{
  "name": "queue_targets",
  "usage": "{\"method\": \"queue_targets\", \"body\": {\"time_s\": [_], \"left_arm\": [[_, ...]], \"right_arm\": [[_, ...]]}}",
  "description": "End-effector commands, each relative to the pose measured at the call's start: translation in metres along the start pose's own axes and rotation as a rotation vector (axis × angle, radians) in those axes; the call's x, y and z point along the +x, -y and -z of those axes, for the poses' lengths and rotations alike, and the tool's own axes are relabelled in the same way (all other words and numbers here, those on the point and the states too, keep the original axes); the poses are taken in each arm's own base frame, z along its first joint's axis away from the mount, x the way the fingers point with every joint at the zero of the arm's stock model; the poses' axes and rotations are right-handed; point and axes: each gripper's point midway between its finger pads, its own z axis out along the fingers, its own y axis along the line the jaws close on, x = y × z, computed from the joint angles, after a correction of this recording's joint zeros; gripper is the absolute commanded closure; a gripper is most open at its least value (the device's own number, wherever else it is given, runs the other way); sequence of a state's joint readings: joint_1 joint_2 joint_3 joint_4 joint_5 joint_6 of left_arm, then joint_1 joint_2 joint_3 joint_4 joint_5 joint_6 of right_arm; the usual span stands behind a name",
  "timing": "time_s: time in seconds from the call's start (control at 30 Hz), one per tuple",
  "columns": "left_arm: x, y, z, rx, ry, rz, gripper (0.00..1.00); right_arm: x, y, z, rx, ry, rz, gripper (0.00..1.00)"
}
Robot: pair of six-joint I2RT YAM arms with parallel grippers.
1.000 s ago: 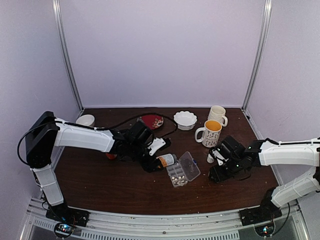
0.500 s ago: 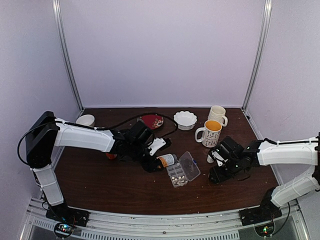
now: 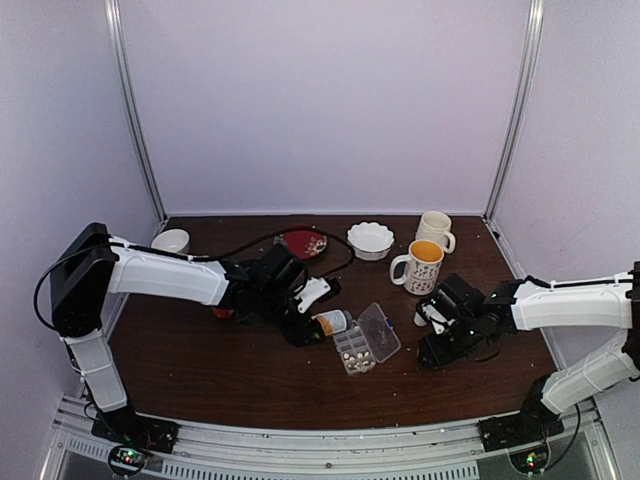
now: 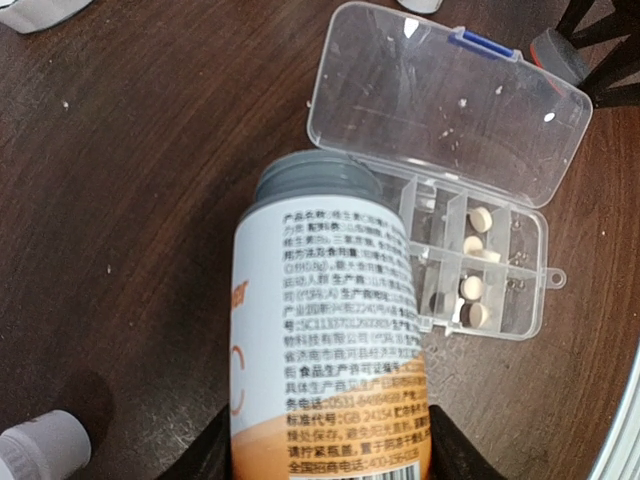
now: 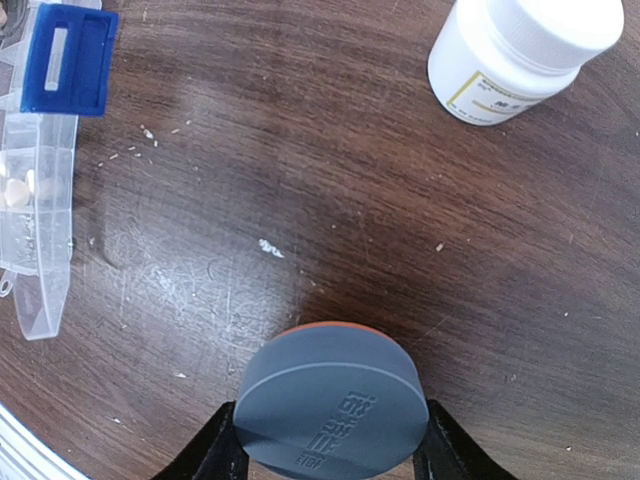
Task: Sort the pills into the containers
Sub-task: Pour the pill into the compartment of the pill container.
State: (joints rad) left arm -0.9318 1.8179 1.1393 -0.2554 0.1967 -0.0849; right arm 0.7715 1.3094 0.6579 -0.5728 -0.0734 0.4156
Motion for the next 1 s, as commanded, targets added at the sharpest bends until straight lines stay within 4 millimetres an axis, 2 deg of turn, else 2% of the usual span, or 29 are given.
{"method": "queue_targets", "body": {"time_s": [0.0,0.03,0.13,0.27,0.37,0.53,0.63,0.73,0.83,0.97], "left_arm": [[-0.018,0.006,0.006,0.013,0.018,-0.016,1.0],[-0.025,0.008,0.009,0.022,0.054,-0.019,1.0],[-0.013,0.004,0.0,0.009,0.039,-0.011,1.0],[-0.021,0.009,0.005,0.027,0.063,-0.02,1.0],[-0.018,0.003,0.0,0.009,0.029,-0.014,1.0],[-0.024,0.005,0.009,0.006,0.065,-0.025,1.0],[-0.016,0.002,-0.001,0.007,0.008,-0.02,1.0],[-0.026,0.008,0.007,0.029,0.035,-0.029,1.0],[-0.025,0.002,0.004,-0.002,0.05,-0.031,1.0],[-0.029,0.006,0.01,0.013,0.037,-0.031,1.0]], "right_arm": [[-0.007,0.0,0.003,0.005,0.009,0.0,0.97],[-0.007,0.0,0.003,0.003,0.01,-0.001,0.97],[-0.008,0.0,0.004,0.0,0.015,-0.002,0.97],[-0.007,0.0,0.005,0.002,0.013,0.0,0.97],[-0.007,0.0,0.004,0.002,0.014,-0.003,0.97],[-0.006,-0.001,0.002,-0.009,0.016,-0.008,0.97],[-0.005,-0.001,0.001,-0.008,0.01,-0.008,0.97],[-0.003,-0.001,0.001,-0.009,0.009,-0.01,0.98],[-0.003,0.0,0.0,-0.008,0.009,-0.008,0.98],[-0.003,-0.002,0.0,-0.019,0.008,-0.011,0.98]]}}
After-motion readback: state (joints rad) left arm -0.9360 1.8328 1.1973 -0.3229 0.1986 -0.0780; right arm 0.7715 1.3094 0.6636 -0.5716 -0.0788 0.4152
